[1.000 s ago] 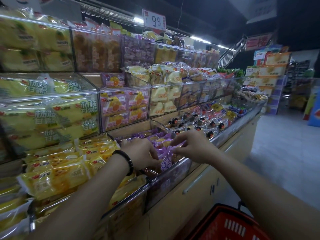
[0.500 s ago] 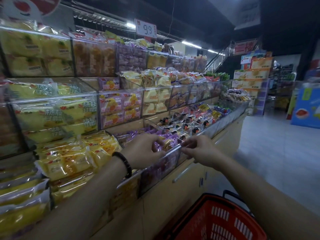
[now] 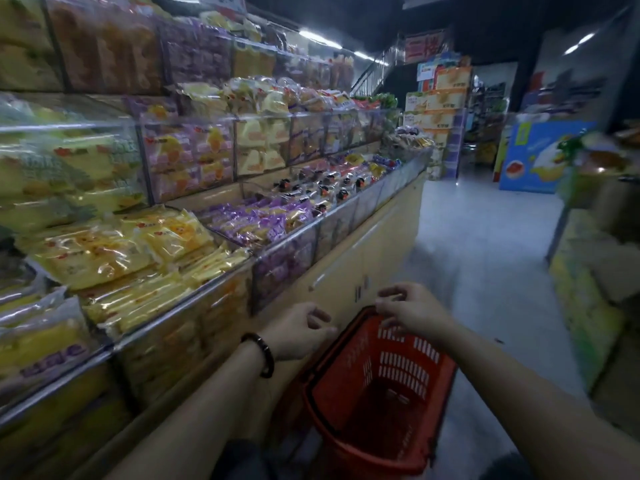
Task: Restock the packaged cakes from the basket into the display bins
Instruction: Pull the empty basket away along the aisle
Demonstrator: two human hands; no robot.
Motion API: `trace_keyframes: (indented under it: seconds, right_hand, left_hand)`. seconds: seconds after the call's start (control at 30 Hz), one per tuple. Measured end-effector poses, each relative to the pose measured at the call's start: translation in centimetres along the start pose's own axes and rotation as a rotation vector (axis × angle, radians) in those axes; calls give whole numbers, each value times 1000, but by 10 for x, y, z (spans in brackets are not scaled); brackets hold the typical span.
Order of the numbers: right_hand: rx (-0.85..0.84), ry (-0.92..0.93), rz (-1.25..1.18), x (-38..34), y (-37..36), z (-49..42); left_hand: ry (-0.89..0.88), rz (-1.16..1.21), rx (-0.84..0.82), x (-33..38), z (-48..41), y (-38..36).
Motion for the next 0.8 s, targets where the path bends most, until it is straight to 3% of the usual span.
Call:
trace_keyframes:
  seconds: [0.27, 0.43, 0.57, 0.8]
  right_hand:
    - [242, -427, -12, 154, 29, 51]
    - [153, -652, 121, 226, 30, 61]
    - [133, -678, 213, 256, 37, 35]
    - [232, -643, 160, 288, 39, -42]
  left_hand:
    - [110, -187, -200, -88, -24, -107]
    - [308, -138, -185, -124, -42, -151]
    - [409, -122, -136, -148, -58, -184]
    - [502, -347, -148, -196, -83, -205]
Point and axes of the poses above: each hand's wrist, its own z-axis away from the middle knuckle, its own y-axis out of the back of the hand, x = y × z, the point moved 6 cm from there along -z, towards the middle knuckle, and after that the axes turned 15 degrees about x, right-handed, at the moved point
